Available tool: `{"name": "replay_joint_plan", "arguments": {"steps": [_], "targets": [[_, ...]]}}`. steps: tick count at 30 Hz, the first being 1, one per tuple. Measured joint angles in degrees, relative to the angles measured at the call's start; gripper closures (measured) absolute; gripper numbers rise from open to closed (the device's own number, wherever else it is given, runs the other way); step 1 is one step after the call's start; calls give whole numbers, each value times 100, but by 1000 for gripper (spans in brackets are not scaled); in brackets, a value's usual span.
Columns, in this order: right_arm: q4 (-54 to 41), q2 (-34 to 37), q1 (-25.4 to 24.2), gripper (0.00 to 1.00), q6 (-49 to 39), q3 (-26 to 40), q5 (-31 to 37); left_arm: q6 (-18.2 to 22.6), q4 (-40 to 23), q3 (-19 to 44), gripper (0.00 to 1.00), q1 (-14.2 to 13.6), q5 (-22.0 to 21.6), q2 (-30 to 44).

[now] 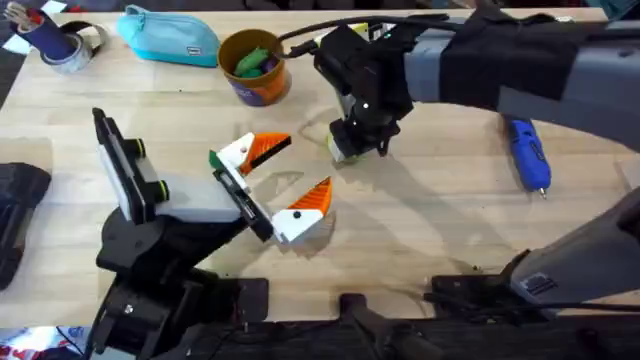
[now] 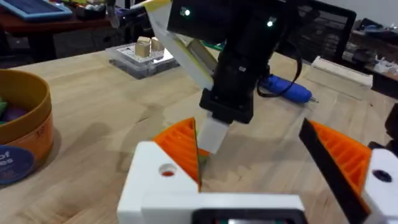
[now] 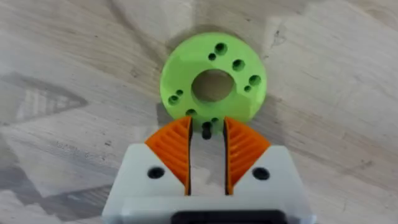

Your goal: Pick up the gripper from the table and insert it into the empty holder that is missing its gripper. Then pick up a screw, insert it into the mounting hole, and use the screwdriver to tighten it. Finally, clean up the table by picking up the vegetable and placing it into the bucket.

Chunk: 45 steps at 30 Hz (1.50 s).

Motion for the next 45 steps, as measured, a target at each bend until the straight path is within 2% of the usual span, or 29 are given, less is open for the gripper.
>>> {"name": "replay_joint_plan", "arguments": {"steps": [11, 15, 20, 23, 38, 45], "targets": [[-105, -1, 0, 804, -18, 0, -2, 0, 0, 1, 10, 0, 2, -1], [-138, 0, 0, 896, -19, 0, -12, 0, 0, 0, 10, 0, 1, 0], [-136, -1, 0, 922, -19, 0, -15, 0, 0, 0, 10, 0, 0, 0], [-129, -1, 0, 987, -29, 0, -15, 0, 0, 0, 10, 0, 1, 0], [-379, -67, 0, 995, -41, 26, 10, 0, 0, 0, 10, 0, 0, -1], [-777, -825, 0, 995, -37, 545, 24, 0, 0, 0, 10, 0, 0, 0]]}}
